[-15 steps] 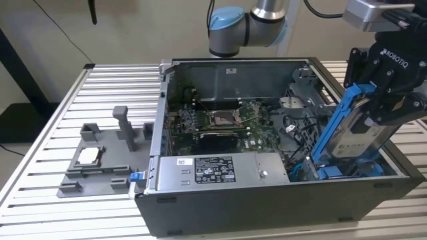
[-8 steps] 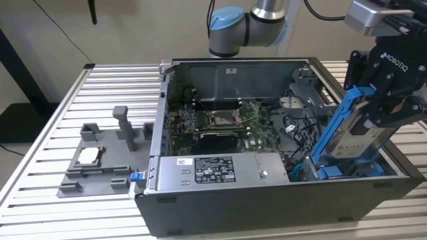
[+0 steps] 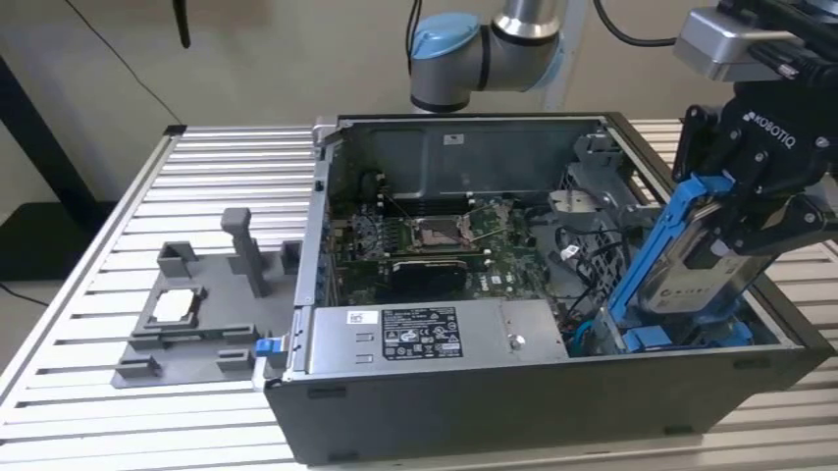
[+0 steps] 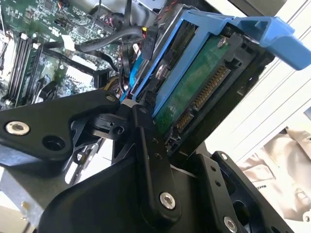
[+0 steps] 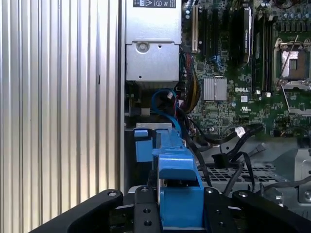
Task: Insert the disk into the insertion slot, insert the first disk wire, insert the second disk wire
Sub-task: 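Insert the disk into the insertion slot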
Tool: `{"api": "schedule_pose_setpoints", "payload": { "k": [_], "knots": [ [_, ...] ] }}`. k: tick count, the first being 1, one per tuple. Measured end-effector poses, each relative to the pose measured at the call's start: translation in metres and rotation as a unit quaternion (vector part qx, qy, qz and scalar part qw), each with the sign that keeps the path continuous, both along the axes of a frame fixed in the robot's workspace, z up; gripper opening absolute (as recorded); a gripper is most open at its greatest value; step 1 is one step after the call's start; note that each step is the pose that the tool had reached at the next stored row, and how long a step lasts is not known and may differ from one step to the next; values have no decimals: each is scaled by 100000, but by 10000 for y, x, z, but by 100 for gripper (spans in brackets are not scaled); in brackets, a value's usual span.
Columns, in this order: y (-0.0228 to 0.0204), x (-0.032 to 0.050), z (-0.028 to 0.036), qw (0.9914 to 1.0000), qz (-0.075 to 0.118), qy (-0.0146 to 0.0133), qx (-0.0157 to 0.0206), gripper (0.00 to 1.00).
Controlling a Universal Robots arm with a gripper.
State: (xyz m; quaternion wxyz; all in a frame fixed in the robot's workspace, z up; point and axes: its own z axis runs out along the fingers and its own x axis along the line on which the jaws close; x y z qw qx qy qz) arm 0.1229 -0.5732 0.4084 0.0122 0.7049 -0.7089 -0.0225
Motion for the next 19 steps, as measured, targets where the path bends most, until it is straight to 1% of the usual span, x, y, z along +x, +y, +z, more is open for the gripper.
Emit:
{"api": "schedule_pose_setpoints", "payload": {
  "k": [3,16,18,19],
  "knots": [
    [0,10,-16,100000,3,-15,13,33],
    [0,11,-248,100000,-85,-20,13,33],
    [0,11,-271,100000,-106,-22,19,33],
    [0,11,-272,100000,-108,-19,12,33]
  ]
}}
